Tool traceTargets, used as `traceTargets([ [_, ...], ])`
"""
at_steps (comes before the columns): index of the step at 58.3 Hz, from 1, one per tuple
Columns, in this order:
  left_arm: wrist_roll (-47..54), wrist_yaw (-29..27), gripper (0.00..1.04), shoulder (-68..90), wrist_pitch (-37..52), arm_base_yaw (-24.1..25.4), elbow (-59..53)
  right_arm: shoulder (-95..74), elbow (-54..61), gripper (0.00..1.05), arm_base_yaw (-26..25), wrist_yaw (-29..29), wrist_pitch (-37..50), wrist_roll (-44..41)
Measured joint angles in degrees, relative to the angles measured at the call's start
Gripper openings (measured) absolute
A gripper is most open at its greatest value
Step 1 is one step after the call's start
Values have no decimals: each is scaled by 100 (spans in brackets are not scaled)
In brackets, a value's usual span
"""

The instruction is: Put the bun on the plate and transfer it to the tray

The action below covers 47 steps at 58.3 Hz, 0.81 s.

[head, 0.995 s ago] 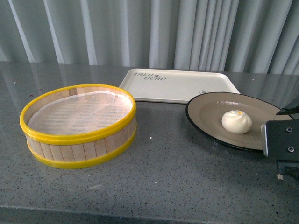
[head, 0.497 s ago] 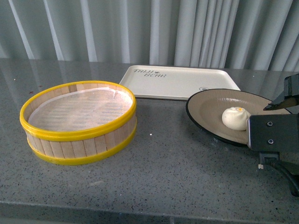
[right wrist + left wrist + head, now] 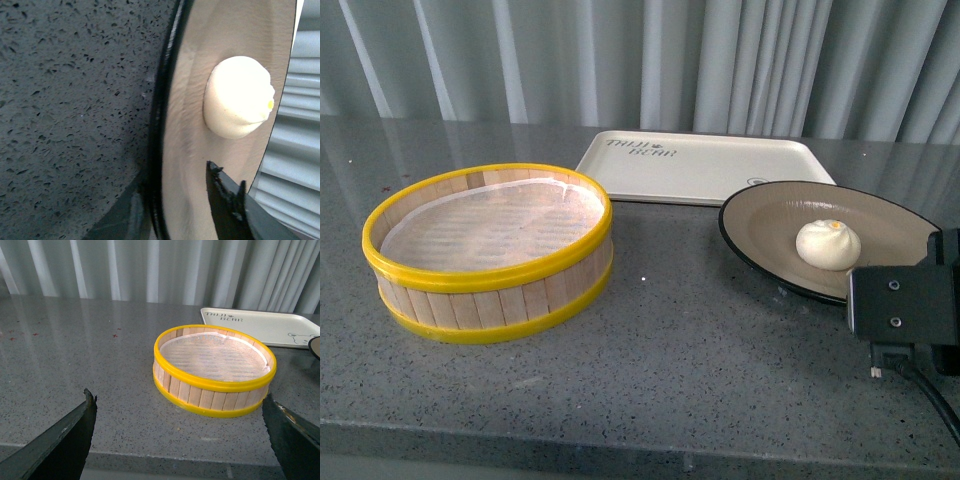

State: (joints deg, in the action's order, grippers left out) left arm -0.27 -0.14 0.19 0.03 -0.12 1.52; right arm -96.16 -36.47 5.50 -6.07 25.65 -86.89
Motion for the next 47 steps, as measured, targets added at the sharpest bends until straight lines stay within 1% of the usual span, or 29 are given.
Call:
traceTargets([
  [3, 0, 0, 98, 2, 0, 2, 0, -9, 52, 12, -33, -11, 109, -50],
  [9, 0, 0, 98, 0, 0, 0, 0, 7, 92, 3, -85, -17, 361, -160],
  [17, 0, -2, 98, 2, 0, 0, 0, -15, 280, 3, -168, -24, 702, -254],
  [25, 0, 0, 98, 2, 0, 2, 0, -61, 664, 3, -284, -59, 1458, -452],
  [29, 0, -2, 98, 2, 0, 2, 0, -74, 852, 3, -297, -26, 2044, -520],
  [36, 0, -2, 98, 0, 0, 0, 0, -70, 1073, 3, -293, 35, 2581, -570],
  [47, 0, 0, 98, 0, 0, 2, 0, 186, 1099, 3, -326, -85, 2638, -713],
])
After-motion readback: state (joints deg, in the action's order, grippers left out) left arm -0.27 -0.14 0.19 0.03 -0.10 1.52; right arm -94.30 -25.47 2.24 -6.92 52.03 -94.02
